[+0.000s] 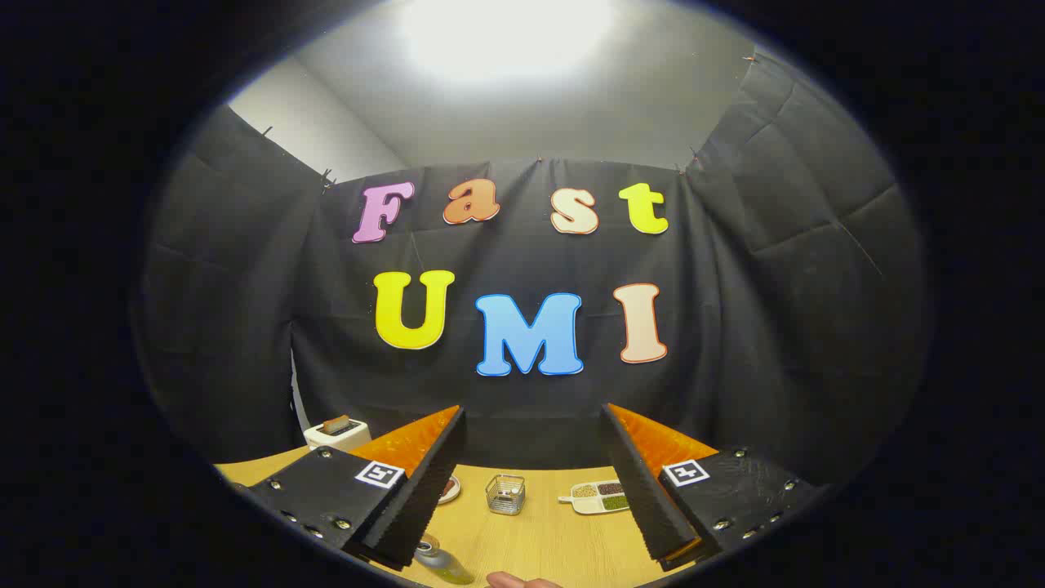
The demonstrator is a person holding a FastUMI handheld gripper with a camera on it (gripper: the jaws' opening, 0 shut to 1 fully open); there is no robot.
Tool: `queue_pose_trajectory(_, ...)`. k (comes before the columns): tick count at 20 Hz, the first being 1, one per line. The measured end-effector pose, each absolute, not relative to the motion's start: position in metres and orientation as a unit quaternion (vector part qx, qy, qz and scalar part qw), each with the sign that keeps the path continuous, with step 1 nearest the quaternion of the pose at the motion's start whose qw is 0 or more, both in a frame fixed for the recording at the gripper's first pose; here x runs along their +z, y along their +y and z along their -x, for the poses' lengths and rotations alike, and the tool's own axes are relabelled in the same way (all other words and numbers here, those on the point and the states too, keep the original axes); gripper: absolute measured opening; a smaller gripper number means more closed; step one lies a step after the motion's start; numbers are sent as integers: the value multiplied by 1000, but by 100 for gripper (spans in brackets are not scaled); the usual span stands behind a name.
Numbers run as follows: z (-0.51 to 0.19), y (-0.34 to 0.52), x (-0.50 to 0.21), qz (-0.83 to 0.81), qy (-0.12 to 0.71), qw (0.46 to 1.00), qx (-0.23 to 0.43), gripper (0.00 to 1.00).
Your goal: Take the bottle from table, then pour the juice into the cup, finally place the bottle on the coaster
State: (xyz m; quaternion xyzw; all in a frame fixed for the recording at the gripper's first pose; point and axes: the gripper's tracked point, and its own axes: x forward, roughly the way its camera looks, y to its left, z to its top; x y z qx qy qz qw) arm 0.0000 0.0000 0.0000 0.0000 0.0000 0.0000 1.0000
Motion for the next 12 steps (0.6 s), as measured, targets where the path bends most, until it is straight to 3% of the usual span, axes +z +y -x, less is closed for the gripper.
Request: queue_pose_trajectory(12,-1,-2,-11,0,19,1000,-5,99)
